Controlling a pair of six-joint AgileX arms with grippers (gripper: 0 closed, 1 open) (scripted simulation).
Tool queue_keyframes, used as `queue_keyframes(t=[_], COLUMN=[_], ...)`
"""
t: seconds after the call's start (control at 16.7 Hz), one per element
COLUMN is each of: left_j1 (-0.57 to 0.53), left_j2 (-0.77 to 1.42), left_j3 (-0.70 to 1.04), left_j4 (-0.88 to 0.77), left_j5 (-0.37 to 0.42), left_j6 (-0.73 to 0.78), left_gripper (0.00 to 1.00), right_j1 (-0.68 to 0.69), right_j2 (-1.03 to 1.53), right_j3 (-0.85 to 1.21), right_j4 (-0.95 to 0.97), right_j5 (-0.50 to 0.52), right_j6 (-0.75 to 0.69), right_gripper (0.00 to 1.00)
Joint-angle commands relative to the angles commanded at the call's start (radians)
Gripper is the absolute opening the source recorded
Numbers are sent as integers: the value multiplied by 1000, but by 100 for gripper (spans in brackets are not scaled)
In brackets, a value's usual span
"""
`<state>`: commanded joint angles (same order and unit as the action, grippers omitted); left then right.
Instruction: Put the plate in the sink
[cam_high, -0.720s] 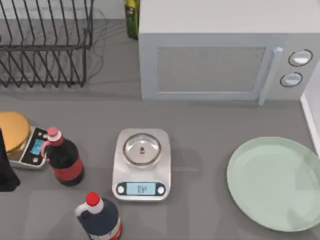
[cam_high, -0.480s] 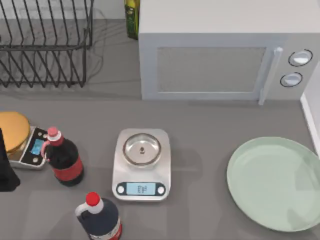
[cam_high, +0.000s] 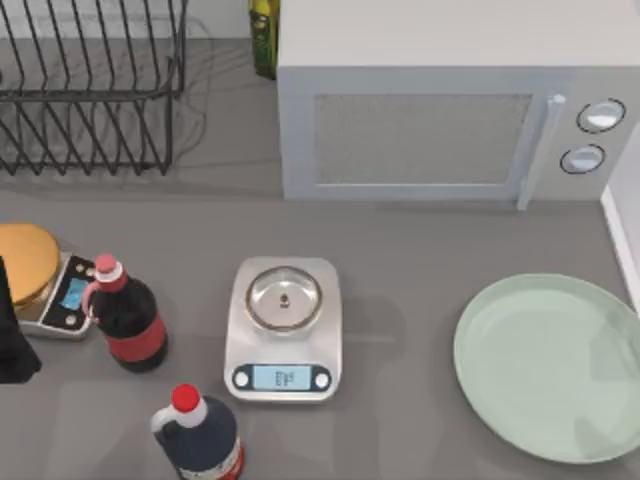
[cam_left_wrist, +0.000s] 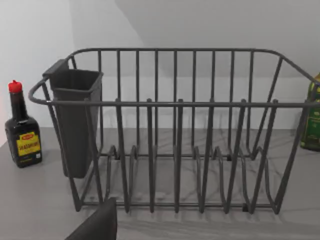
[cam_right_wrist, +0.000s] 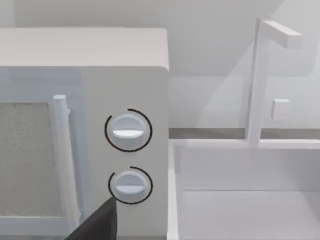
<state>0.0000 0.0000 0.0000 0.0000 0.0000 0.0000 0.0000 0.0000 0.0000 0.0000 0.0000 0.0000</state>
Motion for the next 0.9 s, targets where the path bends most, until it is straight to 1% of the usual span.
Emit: queue_keyframes(t=[0.72,0.9], left_j1=[0,0], left_j2=[0,0], left_j3=[0,0], left_j4=[0,0], left_j5=[0,0], left_j6=[0,0], left_gripper=[100,100], right_j1=[0,29], right_j2=[0,63], right_j3=[0,61], right_j4=[0,-49], right_j5=[0,0], right_j6=[0,29], right_gripper=[100,100])
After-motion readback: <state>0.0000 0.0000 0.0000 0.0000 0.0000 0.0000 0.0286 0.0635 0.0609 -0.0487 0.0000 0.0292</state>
